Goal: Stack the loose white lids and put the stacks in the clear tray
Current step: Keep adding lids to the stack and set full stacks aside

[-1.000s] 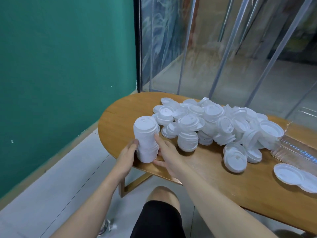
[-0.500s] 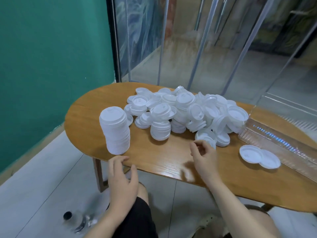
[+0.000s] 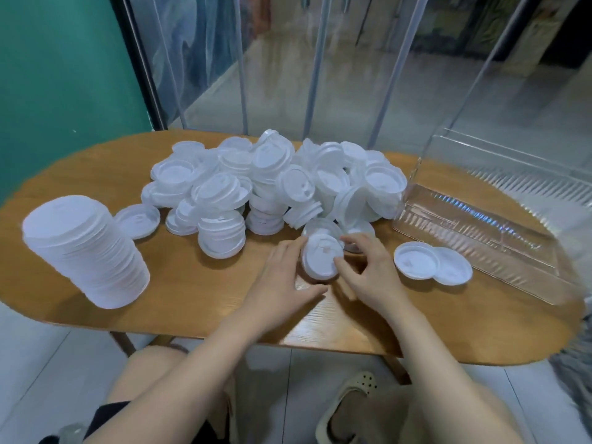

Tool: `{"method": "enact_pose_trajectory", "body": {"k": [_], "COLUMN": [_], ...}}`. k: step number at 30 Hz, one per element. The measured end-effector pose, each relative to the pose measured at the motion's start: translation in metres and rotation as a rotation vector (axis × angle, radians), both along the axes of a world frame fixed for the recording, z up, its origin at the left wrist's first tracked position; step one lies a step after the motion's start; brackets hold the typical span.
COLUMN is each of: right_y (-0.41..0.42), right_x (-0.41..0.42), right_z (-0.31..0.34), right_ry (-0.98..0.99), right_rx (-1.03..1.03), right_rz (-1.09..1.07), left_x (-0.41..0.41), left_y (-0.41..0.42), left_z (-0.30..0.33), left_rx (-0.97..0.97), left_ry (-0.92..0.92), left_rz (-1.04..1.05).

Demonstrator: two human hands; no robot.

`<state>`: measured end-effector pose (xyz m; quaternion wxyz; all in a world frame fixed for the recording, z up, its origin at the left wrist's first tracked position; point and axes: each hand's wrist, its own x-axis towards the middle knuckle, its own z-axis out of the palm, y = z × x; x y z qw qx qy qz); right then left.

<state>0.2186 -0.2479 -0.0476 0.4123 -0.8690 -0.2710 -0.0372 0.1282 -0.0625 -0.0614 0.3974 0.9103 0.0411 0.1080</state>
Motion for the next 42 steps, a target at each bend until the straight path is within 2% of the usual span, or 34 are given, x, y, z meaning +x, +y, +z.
{"method": "enact_pose_trajectory", "body": {"k": [4, 14, 21, 25, 34, 42], "right_y": [-0.002, 0.001, -0.005, -0.006, 0.003, 0.002], "right_x": [0.013, 0.023, 0.024, 0.022, 0.007, -0.008], "right_z": [-0.005, -0.01, -0.017, -0.021, -0.019, -0.012], "right_ry": [0.016, 0.055, -0.009, -0.078, -0.214, -0.203], "right_rx": [0.051, -0.056, -0.103, -0.082, -0.128, -0.063], "right_rz": [0.027, 0.119, 0.18, 0.142, 0.074, -0.015], "left_x": [0.008, 0.001, -0.029, -0.033, -0.048, -0.048], "left_y": [0.001, 0.008, 0.042, 0.045, 0.048, 0.039], "left_z": [0.003, 0.021, 0.021, 0.017, 0.012, 0.011], "left_rx": [0.053, 0.273, 0.263, 0.247, 0.178, 0.198], "left_ry": [-0.001, 0.035, 0.131, 0.211, 0.176, 0.163], "left_rz": [0.004, -0.018, -0.037, -0.042, -0.027, -0.03]}}
